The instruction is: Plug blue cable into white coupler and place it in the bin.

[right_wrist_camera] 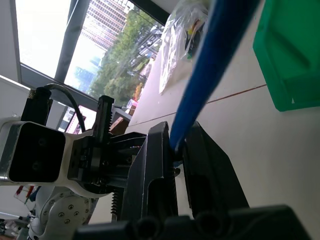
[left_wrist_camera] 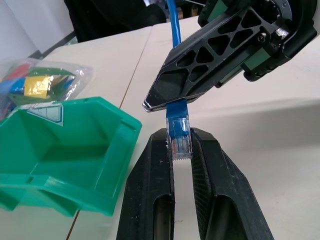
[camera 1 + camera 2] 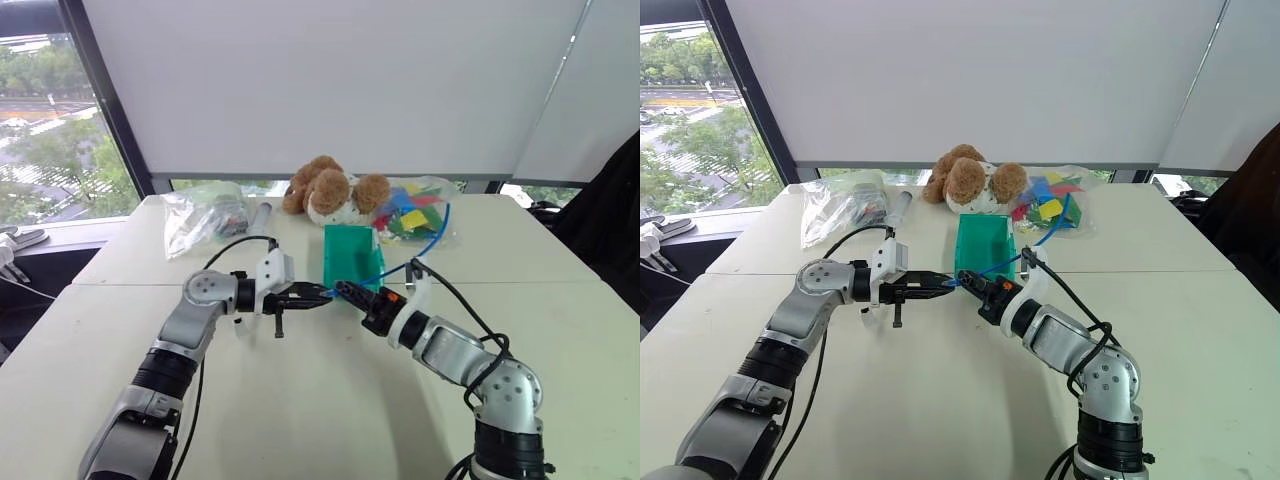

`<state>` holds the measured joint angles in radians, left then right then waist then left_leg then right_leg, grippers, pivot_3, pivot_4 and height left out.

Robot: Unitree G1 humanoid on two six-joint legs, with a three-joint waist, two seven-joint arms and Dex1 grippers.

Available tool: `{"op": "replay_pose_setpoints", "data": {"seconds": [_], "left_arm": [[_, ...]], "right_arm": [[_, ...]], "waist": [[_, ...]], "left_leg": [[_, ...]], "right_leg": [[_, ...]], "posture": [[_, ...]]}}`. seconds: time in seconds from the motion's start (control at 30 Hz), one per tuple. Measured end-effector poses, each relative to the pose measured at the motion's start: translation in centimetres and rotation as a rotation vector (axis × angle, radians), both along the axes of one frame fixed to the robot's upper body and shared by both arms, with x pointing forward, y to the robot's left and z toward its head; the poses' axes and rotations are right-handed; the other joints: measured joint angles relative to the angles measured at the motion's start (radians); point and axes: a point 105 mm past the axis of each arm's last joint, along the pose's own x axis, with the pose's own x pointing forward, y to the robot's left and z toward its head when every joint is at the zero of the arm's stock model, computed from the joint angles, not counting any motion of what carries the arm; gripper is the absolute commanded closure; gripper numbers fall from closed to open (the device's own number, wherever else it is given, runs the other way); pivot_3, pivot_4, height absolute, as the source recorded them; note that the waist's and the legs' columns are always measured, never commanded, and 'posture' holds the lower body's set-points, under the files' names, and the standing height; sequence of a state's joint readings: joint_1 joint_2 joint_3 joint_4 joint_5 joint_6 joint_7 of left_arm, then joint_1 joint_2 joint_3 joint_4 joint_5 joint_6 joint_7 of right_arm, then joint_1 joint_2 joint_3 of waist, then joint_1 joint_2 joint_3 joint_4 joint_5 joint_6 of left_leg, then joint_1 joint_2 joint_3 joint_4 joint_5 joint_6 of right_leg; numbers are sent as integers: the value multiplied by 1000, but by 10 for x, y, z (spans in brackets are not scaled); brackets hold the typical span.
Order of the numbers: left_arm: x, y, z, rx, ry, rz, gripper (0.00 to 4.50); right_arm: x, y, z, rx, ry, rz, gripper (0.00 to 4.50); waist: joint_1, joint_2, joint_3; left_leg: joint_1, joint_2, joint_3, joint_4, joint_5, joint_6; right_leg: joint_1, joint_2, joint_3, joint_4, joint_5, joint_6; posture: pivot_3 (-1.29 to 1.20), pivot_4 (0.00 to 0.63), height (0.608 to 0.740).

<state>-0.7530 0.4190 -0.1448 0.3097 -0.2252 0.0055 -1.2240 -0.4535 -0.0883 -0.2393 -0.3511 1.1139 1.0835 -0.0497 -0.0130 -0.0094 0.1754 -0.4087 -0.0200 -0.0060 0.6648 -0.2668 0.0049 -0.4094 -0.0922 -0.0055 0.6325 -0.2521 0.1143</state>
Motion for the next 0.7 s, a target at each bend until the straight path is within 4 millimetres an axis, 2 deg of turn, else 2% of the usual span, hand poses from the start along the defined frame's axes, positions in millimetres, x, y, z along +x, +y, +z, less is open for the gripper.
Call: {"op": "replay_pose_setpoints", "data": {"seconds": [0.07, 0.17, 0.27, 0.37, 0.47, 0.53, 0.63, 0.7], "left_arm": [[0, -1, 0, -3, 2, 2, 4500], [0, 1, -1, 3, 36, 5, 3148], [-5, 10, -2, 25, 81, 7, 1673], [-9, 23, -9, 57, 123, 27, 86], [-10, 48, -11, 115, 124, 89, 29], [-8, 67, -5, 135, 116, 148, 29], [-10, 107, 3, 173, 109, 251, 29], [-11, 120, 3, 170, 114, 289, 29]], "right_arm": [[0, 0, 0, -3, -2, -2, 4458], [0, 0, 0, -7, -3, 3, 4500], [-1, 0, 3, -11, -12, 13, 4500], [2, -9, 11, -23, -41, -8, 4500], [3, -15, 16, -53, -65, -10, 4500], [2, -21, 19, -108, -104, -7, 4500], [-12, -21, 26, -322, -256, 82, 4500], [-20, -14, 30, -365, -335, 137, 4500]], "waist": [[0, 0, 0], [-1, 0, 0], [-4, 0, 0], [-4, 1, 0], [-4, 1, 0], [-4, 1, 1], [-4, 3, 2], [-2, 3, 2]], "left_leg": [[0, 0, 0, 0, 0, 0], [0, 0, 0, 0, 0, 0], [0, 0, 0, -1, 0, 0], [0, 1, 0, -1, 0, 0], [0, 1, 0, -1, 0, 0], [0, 1, 0, -1, 0, 0], [0, 1, 0, -2, 0, 0], [0, 1, 0, -3, 0, 0]], "right_leg": [[0, 0, 0, 0, 0, 0], [0, 0, 0, 0, 0, 0], [0, 0, 0, 0, 0, 0], [-1, 0, 0, 0, 0, 0], [-1, 0, 0, 0, 0, 0], [-1, 0, 0, 0, 0, 0], [-1, 0, 0, -2, 0, 0], [-1, 0, 0, -2, 0, 0]], "posture": [[0, 150, 740], [0, 150, 740], [0, 150, 740], [0, 150, 740], [0, 150, 740], [0, 150, 740], [0, 150, 740], [0, 150, 740]]}}
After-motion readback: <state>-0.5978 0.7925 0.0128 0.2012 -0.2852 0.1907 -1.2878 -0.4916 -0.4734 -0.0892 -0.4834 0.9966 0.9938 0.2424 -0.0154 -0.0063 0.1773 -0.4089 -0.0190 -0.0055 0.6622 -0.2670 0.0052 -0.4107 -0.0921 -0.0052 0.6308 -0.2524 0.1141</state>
